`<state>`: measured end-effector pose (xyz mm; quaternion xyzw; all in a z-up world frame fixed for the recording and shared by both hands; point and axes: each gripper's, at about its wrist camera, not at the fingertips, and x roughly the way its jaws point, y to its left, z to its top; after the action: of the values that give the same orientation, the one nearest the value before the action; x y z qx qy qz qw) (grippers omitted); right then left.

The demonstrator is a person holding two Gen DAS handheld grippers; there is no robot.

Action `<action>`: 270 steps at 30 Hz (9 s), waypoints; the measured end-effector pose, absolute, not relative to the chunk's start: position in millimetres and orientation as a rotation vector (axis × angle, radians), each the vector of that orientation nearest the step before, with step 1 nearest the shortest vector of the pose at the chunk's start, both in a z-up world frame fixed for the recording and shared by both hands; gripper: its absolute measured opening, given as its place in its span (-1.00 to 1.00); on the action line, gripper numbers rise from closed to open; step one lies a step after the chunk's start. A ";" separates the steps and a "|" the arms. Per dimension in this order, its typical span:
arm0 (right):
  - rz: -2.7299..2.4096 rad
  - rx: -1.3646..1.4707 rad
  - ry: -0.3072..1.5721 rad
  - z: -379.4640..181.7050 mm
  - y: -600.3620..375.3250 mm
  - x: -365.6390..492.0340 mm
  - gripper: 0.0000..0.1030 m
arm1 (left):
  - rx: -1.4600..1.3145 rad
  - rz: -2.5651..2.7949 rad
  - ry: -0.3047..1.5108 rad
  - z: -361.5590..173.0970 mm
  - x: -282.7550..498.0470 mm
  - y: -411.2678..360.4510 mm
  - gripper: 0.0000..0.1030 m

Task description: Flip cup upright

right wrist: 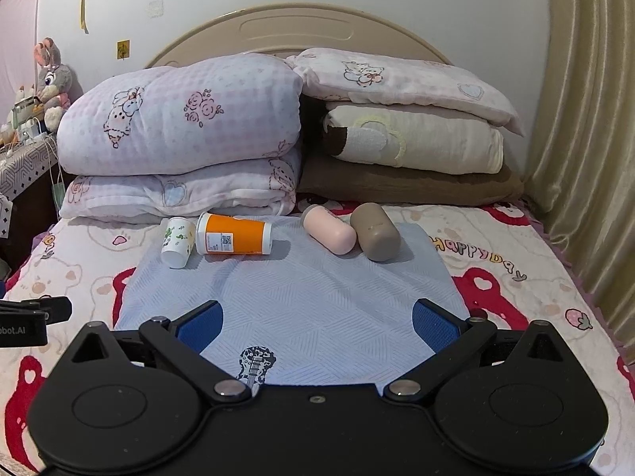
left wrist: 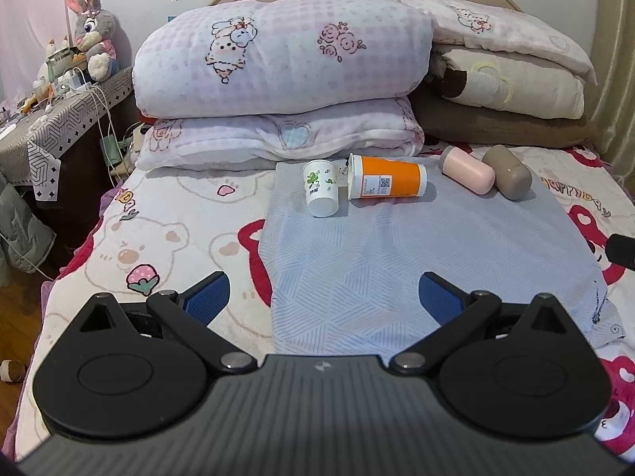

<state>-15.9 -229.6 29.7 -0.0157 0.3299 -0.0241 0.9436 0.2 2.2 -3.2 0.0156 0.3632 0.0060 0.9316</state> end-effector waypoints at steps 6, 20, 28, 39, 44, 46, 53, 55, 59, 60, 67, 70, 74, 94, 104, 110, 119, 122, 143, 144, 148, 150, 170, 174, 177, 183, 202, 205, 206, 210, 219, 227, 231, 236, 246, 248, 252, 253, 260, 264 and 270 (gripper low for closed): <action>-0.047 -0.025 0.680 27.4 -228.6 -16.3 1.00 | 0.034 0.011 0.745 -2.7 0.6 1.0 1.00; -0.060 -0.017 0.695 25.1 -229.3 -12.0 1.00 | 0.039 0.024 0.737 -5.5 -1.5 -1.2 1.00; -0.048 -0.016 0.710 22.5 -228.1 -11.6 1.00 | 0.021 0.004 0.723 -2.7 -4.9 4.1 1.00; -0.030 -0.026 0.715 21.8 -228.5 -11.3 1.00 | 0.018 -0.031 0.709 1.5 -8.7 4.5 1.00; -0.001 -0.019 0.726 23.8 -229.3 -11.1 1.00 | 0.007 -0.050 0.744 3.0 -1.0 1.2 1.00; 0.027 -0.018 0.721 26.1 -229.9 -11.2 1.00 | -0.025 -0.068 0.745 7.6 0.8 2.3 1.00; 0.160 -0.063 0.606 44.4 -224.9 5.6 1.00 | 0.083 -0.049 0.724 25.2 19.6 -11.1 1.00; 0.189 -0.095 0.515 49.9 -220.6 13.6 1.00 | 0.106 -0.029 0.709 30.3 28.3 -12.6 1.00; 0.247 -0.251 0.386 57.0 -203.8 36.1 1.00 | 0.036 -0.044 0.699 36.7 45.9 -2.7 1.00; 0.272 -0.295 0.368 58.5 -199.2 42.1 1.00 | 0.011 -0.046 0.694 37.1 51.1 1.1 1.00; 0.554 -0.560 0.447 64.7 -169.5 87.3 1.00 | -0.187 -0.059 0.737 16.6 103.7 24.6 1.00; 0.679 -0.647 0.554 55.9 -151.9 116.4 1.00 | -0.294 -0.074 0.760 -5.0 131.8 30.1 0.97; 0.777 -0.737 0.628 32.4 -133.4 162.0 0.99 | -0.376 -0.060 0.806 -45.7 163.4 28.4 0.94; 0.775 -0.839 0.665 -97.3 -177.4 244.0 0.90 | -0.563 -0.134 0.870 -158.7 265.4 -20.3 0.67; 0.740 -1.037 0.588 -152.9 -158.4 284.7 0.89 | -0.617 -0.124 0.828 -180.5 289.7 -12.9 0.55; 0.738 -1.084 0.602 -168.4 -151.6 307.9 0.89 | -0.629 -0.131 0.844 -185.5 300.3 -9.6 0.55; 0.757 -1.080 0.600 -175.3 -139.2 316.0 0.88 | -0.664 -0.142 0.894 -196.3 305.5 -3.6 0.55; 0.757 -1.080 0.616 -178.6 -136.0 318.6 0.69 | -0.677 -0.148 0.900 -196.8 305.6 -0.7 0.55; 0.504 -0.596 0.926 -131.0 -151.3 289.2 0.38 | -0.731 -0.275 0.976 -172.1 278.3 0.7 0.55; 0.498 -0.589 0.923 -129.7 -152.7 283.2 0.38 | -0.733 -0.281 0.980 -171.6 276.3 0.5 0.55; 0.468 -0.554 0.925 -127.4 -159.5 266.0 0.38 | -0.734 -0.301 0.997 -169.0 266.4 -1.1 0.55; 0.448 -0.529 0.929 -124.2 -163.8 255.7 0.38 | -0.725 -0.314 1.012 -168.1 262.0 -3.7 0.55; 0.310 -0.022 1.204 -131.4 -197.4 194.2 0.38 | -0.727 -0.423 1.143 -190.4 237.9 -39.9 0.52; 0.312 -0.013 1.223 -134.0 -197.7 196.1 0.38 | -0.681 -0.428 1.169 -194.1 241.0 -41.5 0.30; 0.355 -0.018 1.255 -134.4 -200.0 200.7 0.37 | -0.663 -0.431 1.166 -196.9 243.2 -42.1 0.29; 0.401 -0.120 1.211 -119.5 -191.6 204.0 0.44 | -0.668 -0.441 1.153 -198.1 242.3 -40.6 0.28; 0.551 -0.526 0.883 -117.8 -175.7 197.0 0.35 | -0.326 -0.508 0.864 -151.0 230.5 -59.9 0.22; 0.513 -0.551 0.810 -120.5 -175.5 194.0 0.35 | -0.271 -0.491 0.803 -148.7 224.9 -63.8 0.22; 0.511 -0.552 0.789 -121.6 -177.0 193.3 0.35 | -0.264 -0.484 0.784 -148.8 224.2 -63.0 0.22; 0.554 -0.451 0.719 -123.8 -189.5 199.5 0.35 | -0.264 -0.481 0.719 -148.0 221.9 -54.2 0.19; 0.566 -0.442 0.647 -133.8 -189.3 208.7 0.35 | -0.165 -0.503 0.608 -143.6 209.6 -62.1 0.19; 0.506 -0.446 0.543 -142.0 -195.5 204.6 0.34 | -0.156 -0.509 0.608 -147.5 208.9 -75.2 0.17; 0.499 -0.433 0.564 -138.7 -198.1 207.0 0.33 | -0.178 -0.529 0.622 -150.7 209.5 -77.1 0.16; 0.501 -0.407 0.559 -142.9 -204.6 204.6 0.33 | -0.150 -0.553 0.612 -153.2 205.2 -81.6 0.16; 0.479 -0.359 0.584 -148.9 -221.7 188.5 0.31 | -0.104 -0.595 0.675 -154.7 203.4 -96.5 0.16; 0.479 -0.358 0.580 -150.4 -223.3 186.6 0.31 | -0.093 -0.587 0.686 -156.9 203.6 -98.4 0.16; 0.483 -0.373 0.569 -152.7 -222.9 183.3 0.31 | -0.091 -0.572 0.708 -158.7 204.1 -99.0 0.16; 0.484 -0.370 0.570 -152.1 -222.9 183.9 0.31 | -0.089 -0.568 0.710 -158.1 203.9 -98.8 0.16; 0.463 -0.305 0.580 -152.2 -229.9 180.6 0.32 | -0.129 -0.550 0.788 -157.1 206.5 -96.7 0.19; 0.447 -0.271 0.592 -153.4 -233.8 175.5 0.32 | -0.132 -0.538 0.811 -154.4 203.3 -96.5 0.20; 0.414 -0.221 0.597 -146.1 -239.8 160.2 0.35 | -0.131 -0.545 0.838 -138.1 188.0 -95.9 0.26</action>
<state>160.2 -239.8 -146.1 -0.1078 0.2913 0.2022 0.9288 188.0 -95.9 -138.1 -0.0629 0.4014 -0.2612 0.8756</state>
